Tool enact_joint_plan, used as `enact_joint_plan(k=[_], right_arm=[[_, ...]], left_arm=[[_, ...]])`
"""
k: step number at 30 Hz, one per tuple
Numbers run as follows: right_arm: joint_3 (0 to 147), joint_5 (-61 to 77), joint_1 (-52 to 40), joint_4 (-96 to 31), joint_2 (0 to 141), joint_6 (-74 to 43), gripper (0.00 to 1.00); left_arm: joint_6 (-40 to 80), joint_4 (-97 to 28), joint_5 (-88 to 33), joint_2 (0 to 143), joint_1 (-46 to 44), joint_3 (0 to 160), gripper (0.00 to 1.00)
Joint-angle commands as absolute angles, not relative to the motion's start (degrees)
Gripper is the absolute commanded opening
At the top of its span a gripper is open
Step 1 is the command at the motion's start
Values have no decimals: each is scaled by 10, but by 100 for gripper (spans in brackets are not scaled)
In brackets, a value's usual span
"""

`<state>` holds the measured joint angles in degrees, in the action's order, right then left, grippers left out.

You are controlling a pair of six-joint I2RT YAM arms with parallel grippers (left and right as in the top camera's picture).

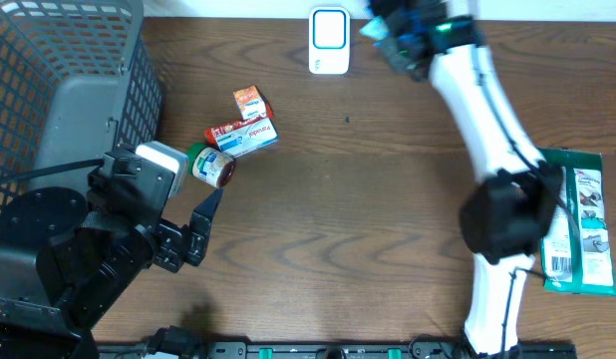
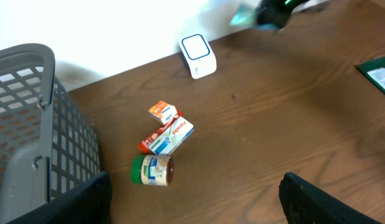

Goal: Scan the item barcode
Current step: 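Hold the mint wipes pack against the scanner window, then carry the wipes pack right and release it beside the glove pack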

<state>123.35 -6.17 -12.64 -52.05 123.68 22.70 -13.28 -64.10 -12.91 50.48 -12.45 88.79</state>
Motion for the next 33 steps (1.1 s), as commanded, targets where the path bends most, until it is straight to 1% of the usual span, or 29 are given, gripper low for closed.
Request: enact_joint_plan(k=[1, 5, 7, 9, 12, 13, 15, 18, 20, 23, 28, 33], right_arm=[[1246, -66, -99, -586, 1175, 151, 1], [1244, -25, -48, -688, 1125, 146, 1], [1232, -8, -23, -716, 1107, 146, 1], [1186, 6, 3, -728, 1075, 146, 1], [1038, 8, 34, -667, 989, 148, 1], [933, 7, 47, -604, 922, 146, 1], [820, -8, 63, -532, 846, 145, 1], [650, -22, 106, -396, 731, 96, 1], [572, -35, 146, -364, 695, 81, 1], [519, -69, 185, -327, 707, 21, 1], [478, -74, 214, -247, 772, 24, 1], [478, -74, 214, -220, 851, 39, 1]], left_arm=[[-130, -641, -124, 505, -123, 891, 86], [-130, -641, -124, 505, -123, 891, 86], [-130, -641, -124, 505, -123, 891, 86], [-130, -641, -124, 505, -123, 891, 86], [-130, -641, -124, 505, -123, 891, 86], [-130, -641, -124, 505, -123, 891, 86], [-130, -641, -124, 505, -123, 891, 86], [-130, -641, -124, 505, -123, 891, 86], [-130, -641, -124, 505, -123, 891, 86], [-130, -641, -124, 505, -123, 891, 86], [-130, -641, -124, 505, -123, 891, 86], [-130, -641, -124, 505, -123, 891, 86]])
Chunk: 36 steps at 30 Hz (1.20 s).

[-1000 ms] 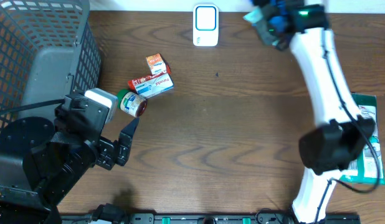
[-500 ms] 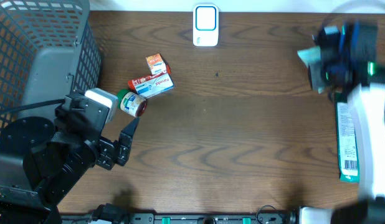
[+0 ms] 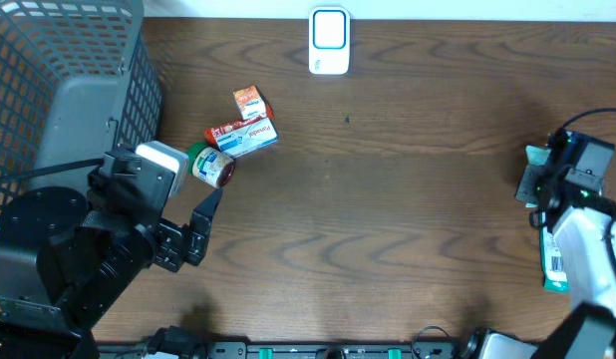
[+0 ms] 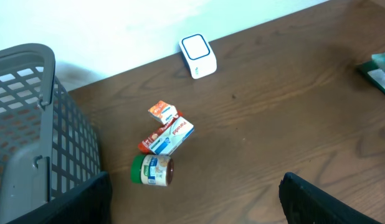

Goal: Scan the item barcode
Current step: 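Carry the wipes pack right and release it beside the glove pack, then reach the right gripper to the small orange pack and grasp it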

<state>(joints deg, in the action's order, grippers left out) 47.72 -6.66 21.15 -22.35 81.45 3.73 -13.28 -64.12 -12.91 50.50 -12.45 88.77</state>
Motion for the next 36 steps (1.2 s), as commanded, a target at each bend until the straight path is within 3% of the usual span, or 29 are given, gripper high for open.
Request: enact_joint_plan(k=[1, 3, 4, 5, 6, 8, 15, 22, 28, 36], right_arm=[[478, -74, 214, -220, 863, 39, 1], [478, -74, 214, -215, 874, 39, 2], [478, -74, 214, -211, 874, 39, 13], [479, -74, 213, -205, 873, 39, 27], [482, -74, 213, -205, 865, 39, 65], [494, -60, 209, -218, 849, 39, 80], [586, 8, 109, -289, 743, 57, 90], [611, 67, -126, -219, 738, 89, 97], [649, 132, -250, -81, 901, 88, 94], [1042, 147, -308, -218, 1222, 104, 97]], left_arm=[[-130, -641, -124, 505, -123, 891, 86], [-130, -641, -124, 505, -123, 891, 86], [-130, -641, -124, 505, -123, 891, 86], [-130, -641, -124, 505, -123, 891, 86], [-130, -641, -124, 505, -123, 891, 86], [-130, -641, -124, 505, -123, 891, 86], [-130, -641, -124, 505, -123, 891, 86], [-130, -641, -124, 505, -123, 891, 86], [-130, -641, -124, 505, -123, 891, 86], [-130, -641, -124, 505, -123, 891, 86]])
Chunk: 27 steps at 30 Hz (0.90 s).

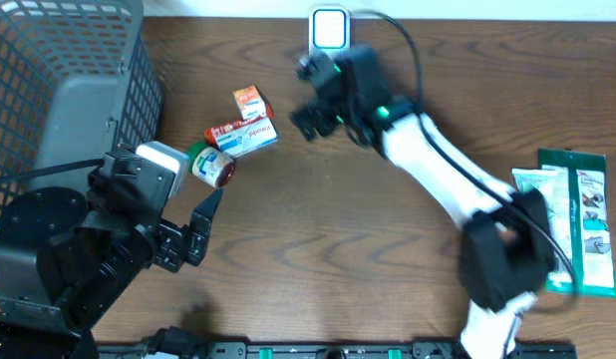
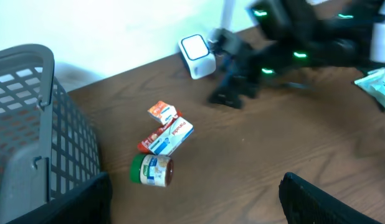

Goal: Scan the item barcode
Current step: 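Reach the right gripper to the small orange pack and grasp it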

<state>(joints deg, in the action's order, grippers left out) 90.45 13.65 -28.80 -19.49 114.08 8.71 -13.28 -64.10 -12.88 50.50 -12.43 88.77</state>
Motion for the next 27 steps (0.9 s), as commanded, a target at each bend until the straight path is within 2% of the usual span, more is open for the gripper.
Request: enact_joint_plan(k=[1, 6, 9, 17, 23, 27], right_arm=[[1068, 150, -309, -224, 1241, 105, 97], [1267, 186, -324, -265, 1402, 105, 96], [1338, 196, -339, -273, 1474, 103, 96], [1355, 193, -360, -266, 1528, 99, 90], [1354, 176, -360, -268, 1530, 96, 77], [1354, 154, -360, -283, 1530, 90, 74]], left_arm=[[-130, -641, -124, 505, -123, 891, 86], [-130, -641, -124, 505, -123, 891, 86], [-130, -641, -124, 505, -123, 891, 86], [-130, -641, -124, 505, -123, 891, 86], [-130, -641, -124, 505, -123, 891, 86], [-130, -641, -124, 505, -123, 891, 86]])
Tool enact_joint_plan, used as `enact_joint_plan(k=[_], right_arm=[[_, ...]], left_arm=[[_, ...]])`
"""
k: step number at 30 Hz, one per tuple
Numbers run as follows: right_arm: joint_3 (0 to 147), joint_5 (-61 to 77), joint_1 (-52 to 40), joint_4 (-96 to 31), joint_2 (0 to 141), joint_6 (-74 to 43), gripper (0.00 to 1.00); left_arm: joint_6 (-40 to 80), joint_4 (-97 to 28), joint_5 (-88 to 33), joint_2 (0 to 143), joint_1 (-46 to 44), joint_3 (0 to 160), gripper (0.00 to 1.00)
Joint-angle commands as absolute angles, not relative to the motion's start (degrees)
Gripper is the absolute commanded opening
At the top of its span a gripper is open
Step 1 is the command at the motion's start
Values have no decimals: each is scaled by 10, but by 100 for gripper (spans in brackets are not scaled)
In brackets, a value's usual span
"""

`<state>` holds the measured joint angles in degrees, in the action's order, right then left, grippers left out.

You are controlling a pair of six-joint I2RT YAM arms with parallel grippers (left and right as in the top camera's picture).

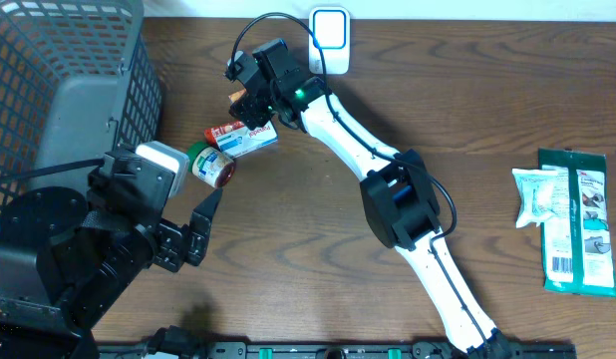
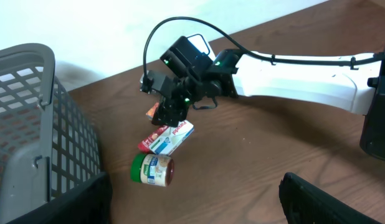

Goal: Scan the item barcode
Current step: 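Reach the right gripper to the small orange pack and grasp it, then hold the orange pack up in front of the scanner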

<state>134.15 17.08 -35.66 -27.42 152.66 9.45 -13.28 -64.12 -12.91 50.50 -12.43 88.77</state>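
A white scanner with a blue face stands at the table's back edge. Left of it my right gripper is down over a small orange box, its fingers spread on either side and most of the box hidden under it. Just in front lie a red, white and blue box and a green-lidded jar. My left gripper hangs open near the front left, short of the jar, its black fingers empty.
A grey wire basket fills the far left. At the right edge lie a green packet and a white and teal pouch. My right arm crosses the table's middle from the front.
My right gripper has moved left from in front of the scanner to the small orange box and now covers it. The left arm and the other items have not moved.
First my right gripper held a teal pouch up by the scanner. Then it was at the right edge over the green packet with the pouch. Then the pouch lay beside the packet and the gripper was empty near the scanner. Now it is over the orange box.
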Motion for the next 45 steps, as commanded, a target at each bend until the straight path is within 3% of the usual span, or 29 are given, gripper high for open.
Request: enact_joint_plan(k=[1, 12, 25, 28, 33, 42, 45], right_arm=[[1354, 152, -360, -290, 1530, 91, 74], [1353, 136, -360, -311, 1530, 95, 68], [1353, 136, -361, -296, 1538, 79, 34], [1354, 138, -360, -290, 1537, 71, 17], [1377, 159, -358, -291, 1527, 37, 1], [1444, 484, -267, -281, 1471, -141, 1], [1444, 616, -218, -224, 1469, -291, 1]], left_arm=[[-130, -641, -124, 505, -123, 891, 86], [-130, -641, -124, 505, -123, 891, 86], [-130, -641, -124, 505, -123, 891, 86], [-130, -641, -124, 505, -123, 891, 86], [-130, -641, -124, 505, -123, 891, 86], [-130, -641, -124, 505, -123, 891, 86], [-130, -641, -124, 505, -123, 891, 86]])
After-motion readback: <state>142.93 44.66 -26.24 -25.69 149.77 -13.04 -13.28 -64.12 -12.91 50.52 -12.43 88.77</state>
